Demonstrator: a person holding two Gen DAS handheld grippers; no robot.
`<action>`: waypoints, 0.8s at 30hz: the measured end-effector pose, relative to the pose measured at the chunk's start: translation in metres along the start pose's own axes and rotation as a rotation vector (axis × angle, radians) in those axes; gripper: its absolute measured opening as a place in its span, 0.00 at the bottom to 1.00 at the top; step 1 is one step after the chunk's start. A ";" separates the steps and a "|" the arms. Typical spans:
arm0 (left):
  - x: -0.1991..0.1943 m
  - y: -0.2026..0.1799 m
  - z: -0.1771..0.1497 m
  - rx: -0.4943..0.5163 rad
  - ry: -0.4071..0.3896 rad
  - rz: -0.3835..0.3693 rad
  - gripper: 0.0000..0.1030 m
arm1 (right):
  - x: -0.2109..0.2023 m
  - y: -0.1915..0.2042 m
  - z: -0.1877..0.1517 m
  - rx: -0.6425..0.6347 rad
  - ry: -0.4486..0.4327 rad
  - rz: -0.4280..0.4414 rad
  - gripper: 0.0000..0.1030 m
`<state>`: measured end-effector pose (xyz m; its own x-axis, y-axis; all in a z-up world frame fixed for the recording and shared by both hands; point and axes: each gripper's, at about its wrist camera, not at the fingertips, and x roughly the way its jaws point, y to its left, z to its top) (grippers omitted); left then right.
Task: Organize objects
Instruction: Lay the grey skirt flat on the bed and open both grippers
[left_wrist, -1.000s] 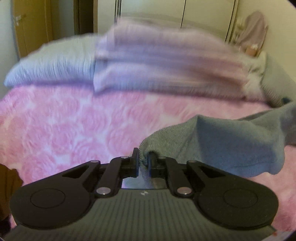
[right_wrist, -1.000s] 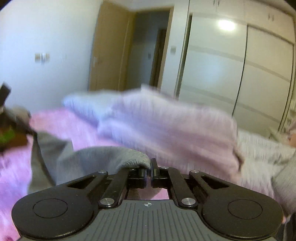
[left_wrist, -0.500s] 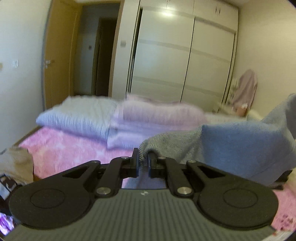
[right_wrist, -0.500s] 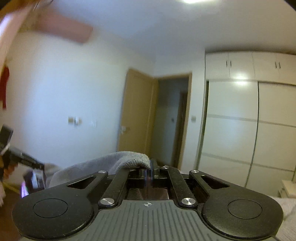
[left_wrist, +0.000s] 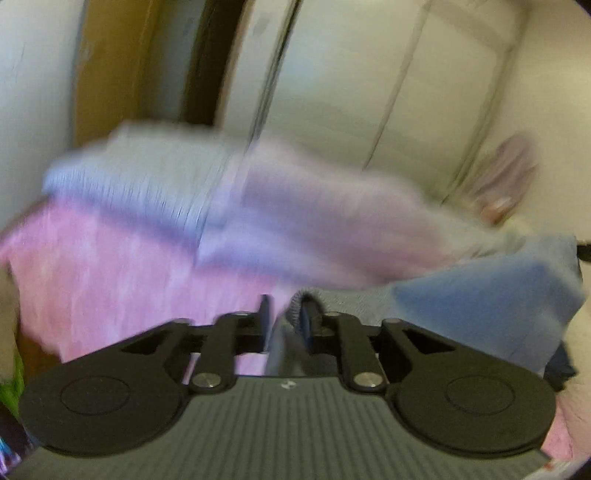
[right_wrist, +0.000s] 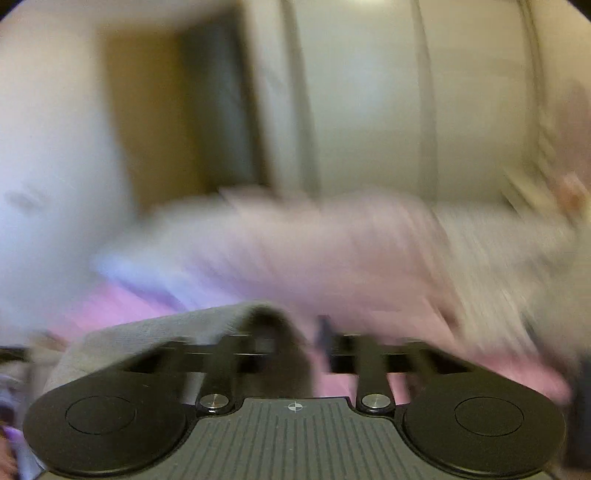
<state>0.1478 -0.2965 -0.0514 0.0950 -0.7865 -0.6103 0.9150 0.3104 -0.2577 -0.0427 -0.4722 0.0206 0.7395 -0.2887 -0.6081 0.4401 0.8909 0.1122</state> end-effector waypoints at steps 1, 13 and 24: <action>0.035 0.008 -0.005 0.004 0.066 0.005 0.16 | 0.031 -0.004 -0.017 0.020 0.072 -0.042 0.57; 0.191 0.055 -0.160 0.287 0.457 0.019 0.19 | 0.136 0.000 -0.241 0.170 0.378 0.028 0.56; 0.260 0.006 -0.243 0.695 0.509 -0.250 0.24 | 0.150 -0.018 -0.288 0.354 0.410 -0.128 0.56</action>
<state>0.0830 -0.3699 -0.3936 -0.1728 -0.4040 -0.8983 0.9321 -0.3618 -0.0166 -0.0859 -0.4304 -0.2989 0.4416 -0.1639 -0.8821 0.7101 0.6648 0.2319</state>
